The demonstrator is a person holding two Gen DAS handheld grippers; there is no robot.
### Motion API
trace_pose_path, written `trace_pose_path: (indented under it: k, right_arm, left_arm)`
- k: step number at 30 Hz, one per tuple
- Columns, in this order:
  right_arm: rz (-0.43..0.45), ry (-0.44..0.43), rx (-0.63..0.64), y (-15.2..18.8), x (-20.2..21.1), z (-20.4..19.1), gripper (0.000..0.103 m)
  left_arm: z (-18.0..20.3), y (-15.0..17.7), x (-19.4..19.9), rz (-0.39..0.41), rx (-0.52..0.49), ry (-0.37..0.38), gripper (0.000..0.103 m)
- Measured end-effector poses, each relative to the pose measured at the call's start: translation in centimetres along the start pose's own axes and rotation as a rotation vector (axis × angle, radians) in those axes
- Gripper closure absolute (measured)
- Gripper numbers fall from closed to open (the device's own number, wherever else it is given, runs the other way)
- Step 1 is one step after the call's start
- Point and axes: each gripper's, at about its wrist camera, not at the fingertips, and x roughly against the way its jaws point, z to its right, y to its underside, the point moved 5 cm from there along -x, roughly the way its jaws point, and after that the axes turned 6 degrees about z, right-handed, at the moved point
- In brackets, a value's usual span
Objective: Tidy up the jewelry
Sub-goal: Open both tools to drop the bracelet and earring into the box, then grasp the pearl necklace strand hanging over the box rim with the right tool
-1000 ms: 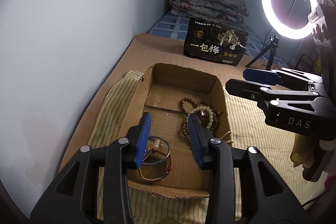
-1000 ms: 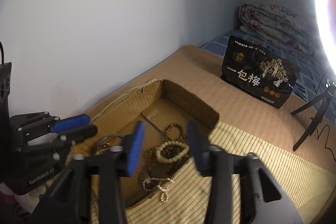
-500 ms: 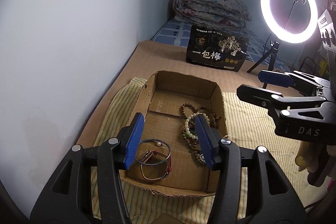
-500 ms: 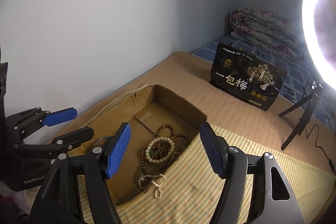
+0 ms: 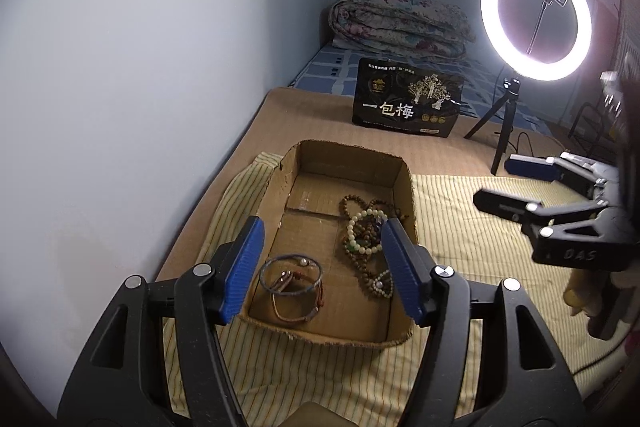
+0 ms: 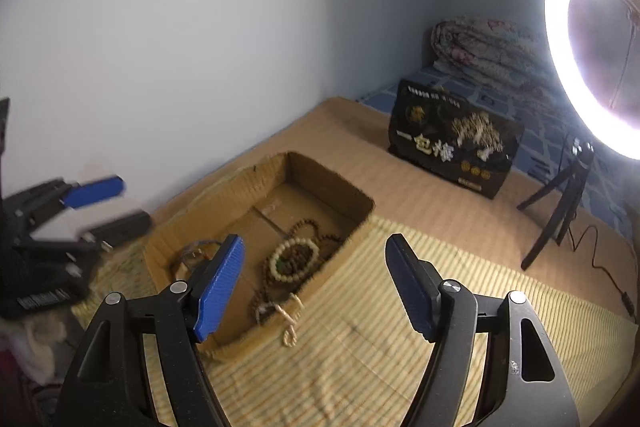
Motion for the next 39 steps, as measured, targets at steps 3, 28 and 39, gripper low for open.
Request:
trace_pose_path:
  k: [3, 28, 39]
  right_arm:
    - [-0.025, -0.028, -0.001, 1.6, -0.2, 0.8, 0.030]
    - [-0.301, -0.301, 0.205, 11.6, -9.7, -1.6, 0.066]
    - [-0.306, -0.286, 0.212, 11.5, -11.3, -2.0, 0.095]
  left_arm:
    - [-0.4, 0.1, 0.6, -0.009, 0.033, 0.005, 0.040]
    - [-0.4, -0.4, -0.6, -0.043, 0.104, 0.049, 0.040]
    - [-0.6, -0.4, -0.9, -0.045, 0.109, 0.044, 0.040]
